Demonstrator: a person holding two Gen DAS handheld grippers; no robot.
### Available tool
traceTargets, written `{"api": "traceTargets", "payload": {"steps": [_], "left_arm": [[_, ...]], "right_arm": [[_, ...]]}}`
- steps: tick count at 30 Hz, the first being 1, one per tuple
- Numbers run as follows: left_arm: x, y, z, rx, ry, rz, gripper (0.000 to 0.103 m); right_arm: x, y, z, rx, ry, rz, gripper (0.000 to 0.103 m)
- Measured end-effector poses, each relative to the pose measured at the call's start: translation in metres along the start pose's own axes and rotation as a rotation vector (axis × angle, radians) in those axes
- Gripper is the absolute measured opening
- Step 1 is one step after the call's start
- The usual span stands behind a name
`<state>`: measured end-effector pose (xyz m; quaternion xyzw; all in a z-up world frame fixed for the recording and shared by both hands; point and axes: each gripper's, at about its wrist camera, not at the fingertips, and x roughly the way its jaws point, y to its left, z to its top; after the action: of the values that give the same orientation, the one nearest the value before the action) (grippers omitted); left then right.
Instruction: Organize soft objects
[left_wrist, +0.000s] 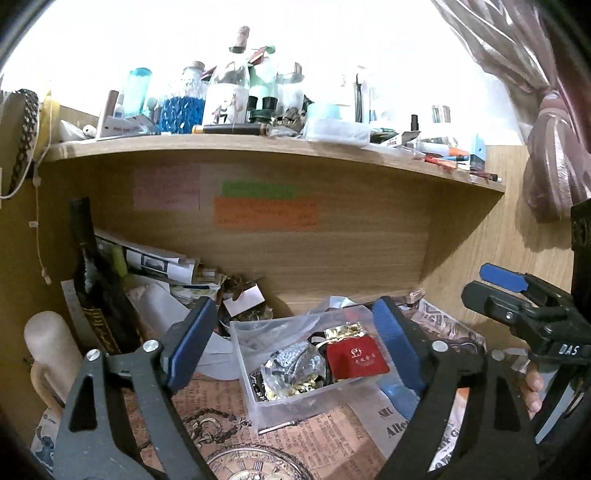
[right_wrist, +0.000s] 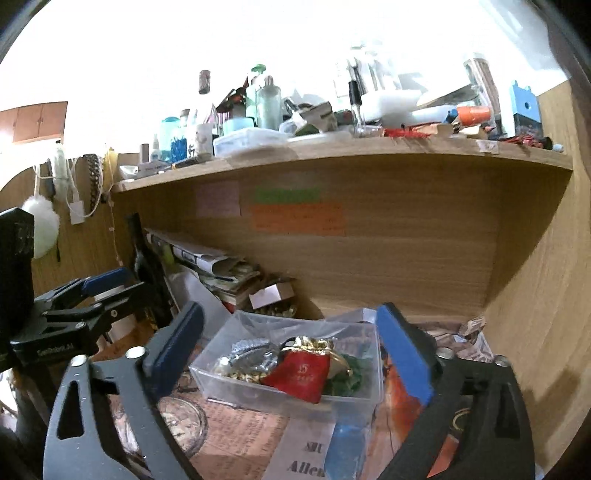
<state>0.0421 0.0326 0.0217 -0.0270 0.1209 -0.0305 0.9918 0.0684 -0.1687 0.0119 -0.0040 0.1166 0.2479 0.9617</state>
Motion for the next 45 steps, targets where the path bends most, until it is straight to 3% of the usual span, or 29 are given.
{"api": "traceTargets", "payload": {"steps": [2,7,45], "left_arm": [[-0.006,-0.002,-0.002,-0.001,-0.014,0.014,0.101],[-0.009,-0.005,-0.005,0.001,-0.013,0.025,0.102],[-0.009,-0.004,-0.011,0.003,0.001,0.035,0.103]], "right_arm": [[-0.004,0.003,-0.002,-0.002,-0.012,-0.008,0.103],[-0.008,0.008,-0.006,-0.013,-0.011,-0.022,0.103],[-0.008,0.008,-0.011,-0.003,-0.006,-0.026,0.103]]}}
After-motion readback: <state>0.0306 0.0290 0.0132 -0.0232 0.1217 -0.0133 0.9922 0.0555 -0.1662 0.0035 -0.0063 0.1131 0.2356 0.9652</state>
